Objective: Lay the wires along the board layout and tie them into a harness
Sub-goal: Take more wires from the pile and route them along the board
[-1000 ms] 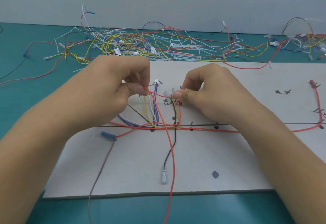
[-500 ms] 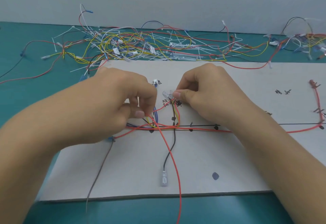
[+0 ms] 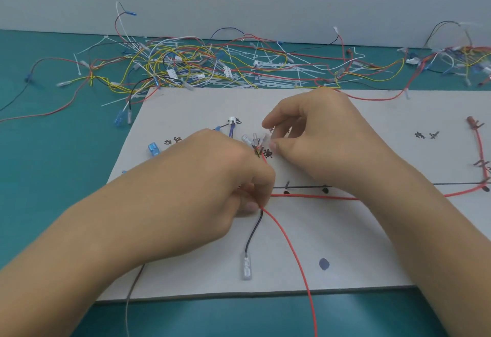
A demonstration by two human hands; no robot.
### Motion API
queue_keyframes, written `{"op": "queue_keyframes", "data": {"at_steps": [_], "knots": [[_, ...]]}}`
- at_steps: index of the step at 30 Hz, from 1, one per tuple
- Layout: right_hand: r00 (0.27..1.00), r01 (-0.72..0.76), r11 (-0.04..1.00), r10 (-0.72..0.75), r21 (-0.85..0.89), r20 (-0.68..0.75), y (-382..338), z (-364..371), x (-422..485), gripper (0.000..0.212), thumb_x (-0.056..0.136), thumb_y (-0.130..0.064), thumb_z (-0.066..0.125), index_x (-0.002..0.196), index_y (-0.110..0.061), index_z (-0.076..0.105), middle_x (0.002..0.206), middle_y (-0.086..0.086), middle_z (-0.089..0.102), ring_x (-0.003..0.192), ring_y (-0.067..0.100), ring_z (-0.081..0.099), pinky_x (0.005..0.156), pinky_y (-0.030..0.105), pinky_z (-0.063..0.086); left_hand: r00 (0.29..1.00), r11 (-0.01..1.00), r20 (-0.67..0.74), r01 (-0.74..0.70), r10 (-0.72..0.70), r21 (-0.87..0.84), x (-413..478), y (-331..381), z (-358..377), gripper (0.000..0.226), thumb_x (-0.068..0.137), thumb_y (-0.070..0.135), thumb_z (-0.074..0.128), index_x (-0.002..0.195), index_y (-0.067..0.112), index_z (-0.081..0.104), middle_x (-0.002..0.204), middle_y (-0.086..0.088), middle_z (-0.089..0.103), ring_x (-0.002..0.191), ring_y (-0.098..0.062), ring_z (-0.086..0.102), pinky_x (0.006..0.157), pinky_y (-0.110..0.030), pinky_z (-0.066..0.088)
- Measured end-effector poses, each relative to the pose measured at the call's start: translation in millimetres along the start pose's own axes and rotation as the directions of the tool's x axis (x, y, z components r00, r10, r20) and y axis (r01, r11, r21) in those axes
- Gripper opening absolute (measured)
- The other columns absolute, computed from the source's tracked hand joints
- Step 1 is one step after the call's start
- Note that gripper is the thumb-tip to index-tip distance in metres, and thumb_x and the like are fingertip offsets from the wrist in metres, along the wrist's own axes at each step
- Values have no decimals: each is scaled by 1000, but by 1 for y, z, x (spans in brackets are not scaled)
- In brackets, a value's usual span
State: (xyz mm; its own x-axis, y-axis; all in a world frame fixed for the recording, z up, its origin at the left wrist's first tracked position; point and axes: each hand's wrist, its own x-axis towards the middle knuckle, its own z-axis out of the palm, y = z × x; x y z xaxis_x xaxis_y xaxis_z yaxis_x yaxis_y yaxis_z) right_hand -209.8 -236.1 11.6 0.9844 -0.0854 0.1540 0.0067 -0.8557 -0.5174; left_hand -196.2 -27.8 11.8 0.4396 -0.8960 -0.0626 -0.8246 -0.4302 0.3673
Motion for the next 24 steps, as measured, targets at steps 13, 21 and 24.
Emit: {"op": "queue_keyframes", "data": {"at_steps": [13, 21, 24], "knots": [[914, -14, 974, 104, -225, 393, -24, -38, -80, 52, 54, -81, 58, 101, -57, 55, 82, -32, 65, 72, -10, 57, 56, 21, 44, 945, 987, -292, 121, -147, -107, 13, 9, 2, 11, 79, 25, 80, 73, 31, 74, 60, 23, 59, 64, 6, 56, 60, -5, 34], [947, -81, 992, 108, -102, 302, -17, -29, -100, 21, 70, -45, 54, 91, -42, 56, 79, -35, 65, 76, -7, 57, 55, 20, 45, 908, 972, -364, 146, -206, -186, 16, 0, 3, 37, 62, 52, 90, 84, 33, 67, 76, 18, 60, 81, -2, 57, 68, -13, 41], [943, -114, 993, 103, 17, 318, -18, -32, -104, 18, 75, -38, 58, 92, -43, 57, 75, -28, 68, 70, -4, 61, 57, 17, 47, 891, 946, -348, 215, -291, -241, 18, -4, 1, 36, 57, 54, 90, 81, 31, 76, 73, 20, 65, 82, -2, 61, 71, -16, 45]]}}
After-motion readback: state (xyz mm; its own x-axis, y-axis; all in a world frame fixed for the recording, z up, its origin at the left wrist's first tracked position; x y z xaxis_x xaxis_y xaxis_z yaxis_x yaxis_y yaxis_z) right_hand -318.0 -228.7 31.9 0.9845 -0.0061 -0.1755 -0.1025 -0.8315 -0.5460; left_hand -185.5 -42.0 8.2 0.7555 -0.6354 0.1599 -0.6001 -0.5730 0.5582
